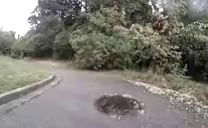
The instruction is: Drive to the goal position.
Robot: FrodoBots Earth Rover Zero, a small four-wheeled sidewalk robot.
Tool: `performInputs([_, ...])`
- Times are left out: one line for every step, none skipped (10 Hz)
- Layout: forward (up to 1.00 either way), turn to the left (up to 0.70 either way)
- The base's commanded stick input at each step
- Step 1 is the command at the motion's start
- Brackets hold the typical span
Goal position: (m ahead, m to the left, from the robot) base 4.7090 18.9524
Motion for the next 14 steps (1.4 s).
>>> performInputs([0.5, 0.0])
performInputs([0.5, 0.0])
performInputs([0.5, 0.0])
performInputs([0.5, 0.0])
performInputs([0.5, 0.0])
performInputs([0.5, 0.0])
performInputs([0.5, 0.0])
performInputs([0.5, 0.0])
performInputs([0.5, 0.07])
performInputs([0.5, 0.25])
performInputs([0.5, 0.43])
performInputs([0.5, 0.4])
performInputs([0.5, 0.25])
performInputs([0.5, 0.07])
